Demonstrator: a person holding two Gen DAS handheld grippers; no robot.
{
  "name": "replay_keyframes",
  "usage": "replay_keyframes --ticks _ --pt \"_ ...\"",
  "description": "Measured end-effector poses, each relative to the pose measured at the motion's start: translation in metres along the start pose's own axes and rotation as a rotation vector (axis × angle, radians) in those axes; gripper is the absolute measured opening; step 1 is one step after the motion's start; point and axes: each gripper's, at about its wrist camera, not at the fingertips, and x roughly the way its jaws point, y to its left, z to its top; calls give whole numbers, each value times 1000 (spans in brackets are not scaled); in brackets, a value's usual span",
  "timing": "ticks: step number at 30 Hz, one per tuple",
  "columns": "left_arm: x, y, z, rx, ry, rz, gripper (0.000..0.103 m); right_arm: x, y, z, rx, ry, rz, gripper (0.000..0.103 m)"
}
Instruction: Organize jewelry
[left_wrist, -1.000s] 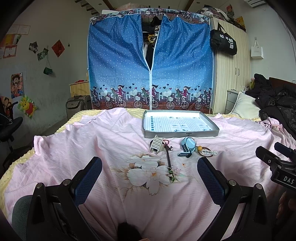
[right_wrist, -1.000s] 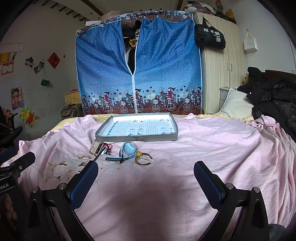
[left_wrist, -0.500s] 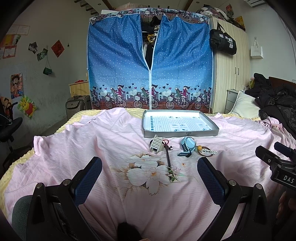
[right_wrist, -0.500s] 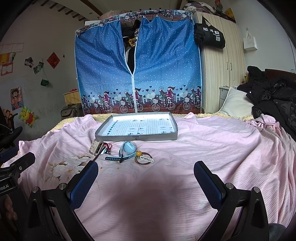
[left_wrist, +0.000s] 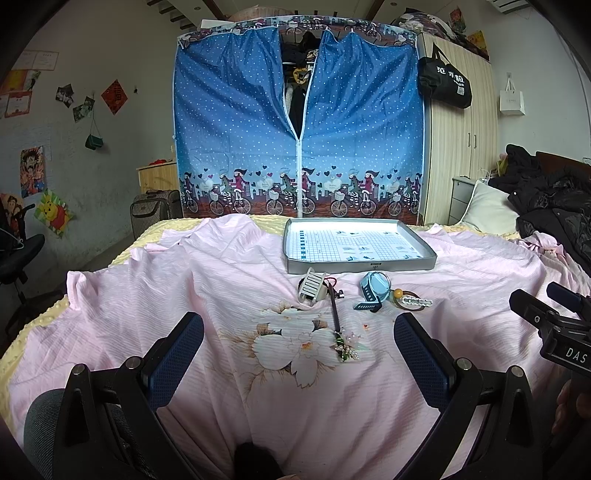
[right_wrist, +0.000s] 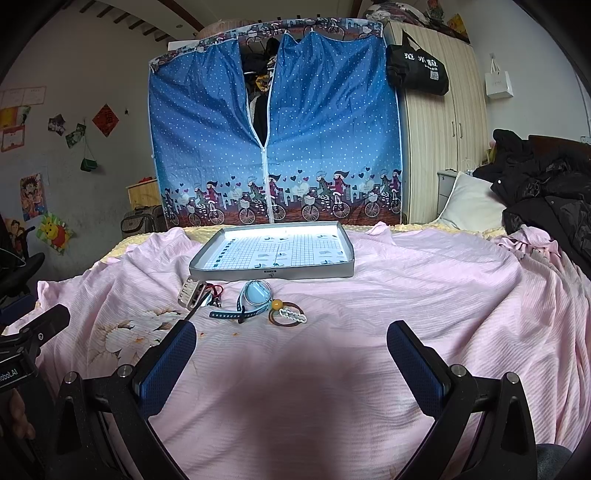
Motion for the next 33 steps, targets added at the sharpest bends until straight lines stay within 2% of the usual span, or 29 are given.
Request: replay_keyframes --ticks 26,33 --pt "0 1 -1 -1 5 1 101 0 -1 -4 9 5 -4 103" --pt "5 5 -6 -31 59 -8 101 3 -8 -5 66 42 -25 103"
